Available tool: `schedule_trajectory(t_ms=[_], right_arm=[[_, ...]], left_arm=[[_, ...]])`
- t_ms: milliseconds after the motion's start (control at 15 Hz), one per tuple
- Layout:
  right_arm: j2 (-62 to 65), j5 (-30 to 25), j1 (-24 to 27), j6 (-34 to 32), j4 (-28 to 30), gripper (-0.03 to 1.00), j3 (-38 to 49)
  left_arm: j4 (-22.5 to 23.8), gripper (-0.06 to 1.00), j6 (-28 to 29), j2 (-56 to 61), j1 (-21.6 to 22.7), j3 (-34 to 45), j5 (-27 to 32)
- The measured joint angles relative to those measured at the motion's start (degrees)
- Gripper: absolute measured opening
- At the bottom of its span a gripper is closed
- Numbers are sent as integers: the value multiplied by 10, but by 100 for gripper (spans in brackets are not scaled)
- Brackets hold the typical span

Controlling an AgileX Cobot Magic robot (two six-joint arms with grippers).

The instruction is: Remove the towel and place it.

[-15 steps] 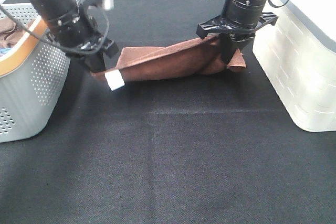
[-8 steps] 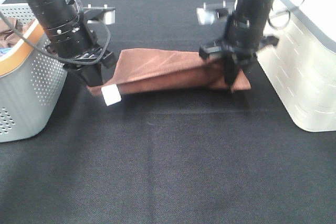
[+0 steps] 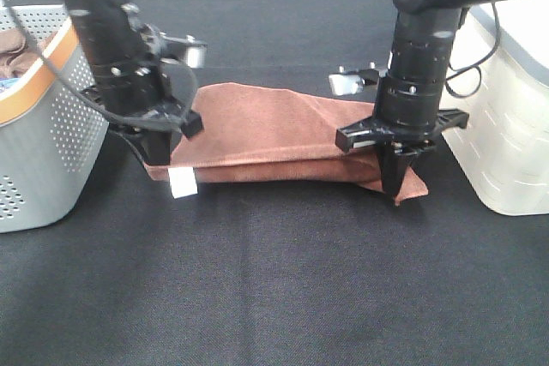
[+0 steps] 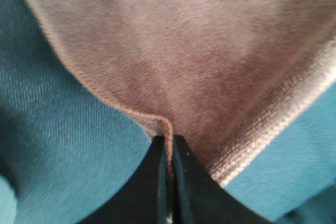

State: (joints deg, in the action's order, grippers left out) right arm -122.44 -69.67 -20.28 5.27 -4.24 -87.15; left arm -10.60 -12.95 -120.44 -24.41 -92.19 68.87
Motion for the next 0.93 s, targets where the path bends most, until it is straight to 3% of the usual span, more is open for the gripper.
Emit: schedule_trajectory(t_ms=[133,267,333,600,733,800,867,933], right_arm=[[0,0,0,-11,1,27,1],[0,0,0,-15,0,57,1],[0,0,0,-15,-3,65,1],[1,0,0,-15,-21,70,1],[6,0,0,-16,-25,70,1],[11,0,0,-16,-27,70,3],[21,-1,0,-16,-33,70,5],[28,0,0,-16,-37,70,5]], left_arm=[[17,0,6,0,-17,0,1],[22,0,18,0,-22,0,2],[23,0,19,0,-22,0,2],[25,1,30,0,-26,0,2],[25,15,34,0,-26,0,2],[25,29,35,0,-26,0,2],[25,51,41,0,-26,0,2],[25,61,50,0,-26,0,2]])
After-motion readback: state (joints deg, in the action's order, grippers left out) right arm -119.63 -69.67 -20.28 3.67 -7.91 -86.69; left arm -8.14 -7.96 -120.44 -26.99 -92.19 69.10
